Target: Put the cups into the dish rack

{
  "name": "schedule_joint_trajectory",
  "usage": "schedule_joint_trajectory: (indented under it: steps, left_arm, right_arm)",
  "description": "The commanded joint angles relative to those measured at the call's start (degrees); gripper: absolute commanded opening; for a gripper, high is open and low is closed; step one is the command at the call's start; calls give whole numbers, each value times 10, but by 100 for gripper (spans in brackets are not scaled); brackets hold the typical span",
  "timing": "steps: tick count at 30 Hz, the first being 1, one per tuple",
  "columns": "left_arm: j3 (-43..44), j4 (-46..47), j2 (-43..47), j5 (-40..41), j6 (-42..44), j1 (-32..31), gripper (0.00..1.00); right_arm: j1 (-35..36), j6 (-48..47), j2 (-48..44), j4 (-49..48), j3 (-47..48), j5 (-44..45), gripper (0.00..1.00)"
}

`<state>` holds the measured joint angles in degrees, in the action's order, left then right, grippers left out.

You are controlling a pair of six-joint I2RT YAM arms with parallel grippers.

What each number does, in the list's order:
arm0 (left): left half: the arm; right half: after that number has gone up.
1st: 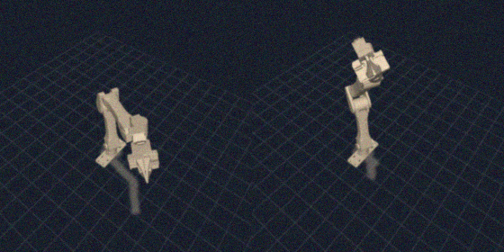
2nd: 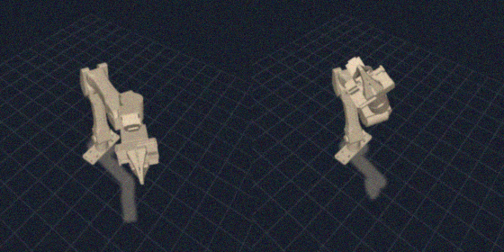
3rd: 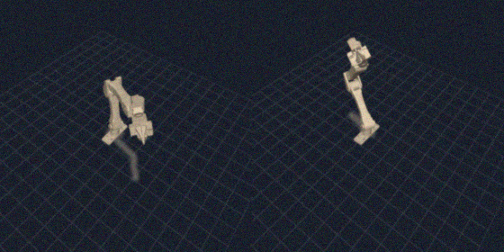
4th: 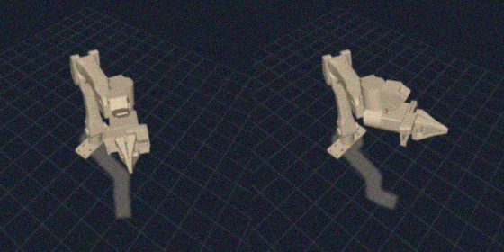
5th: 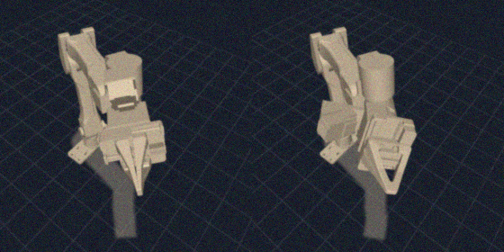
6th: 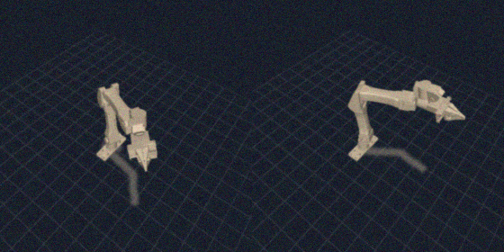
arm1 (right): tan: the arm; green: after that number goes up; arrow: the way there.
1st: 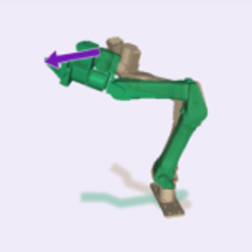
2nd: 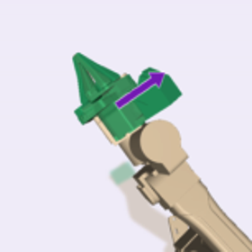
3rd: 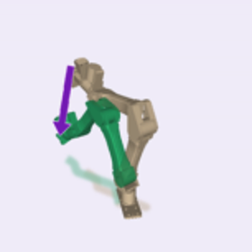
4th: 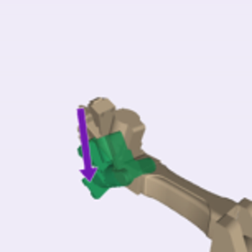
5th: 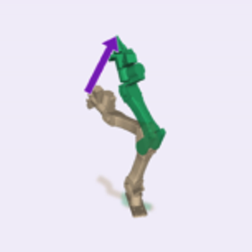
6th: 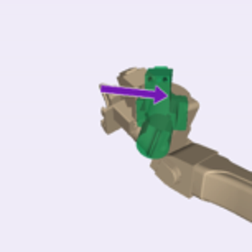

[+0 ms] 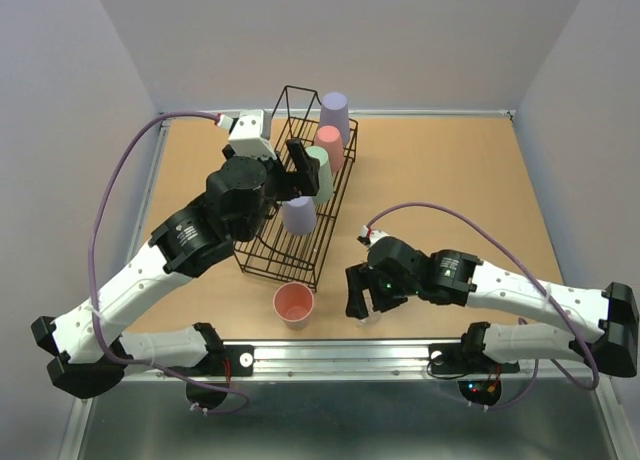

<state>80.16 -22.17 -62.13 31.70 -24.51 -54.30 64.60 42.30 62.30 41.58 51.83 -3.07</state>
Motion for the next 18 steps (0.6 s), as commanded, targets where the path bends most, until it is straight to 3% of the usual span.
schedule_joint_trajectory:
  steps: [1,11,18]
  left_arm:
    - [-3,13,32,-9,5,-3,96]
    - [-2,-19,76,-45,6,-3,96]
    - [0,-43,115,-56,24,-2,96]
  right_arm:
    - [32,61,37,-21,3,61,79]
    - [119,114,180,-27,53,139,69]
    - [133,183,193,-10,59,209,58]
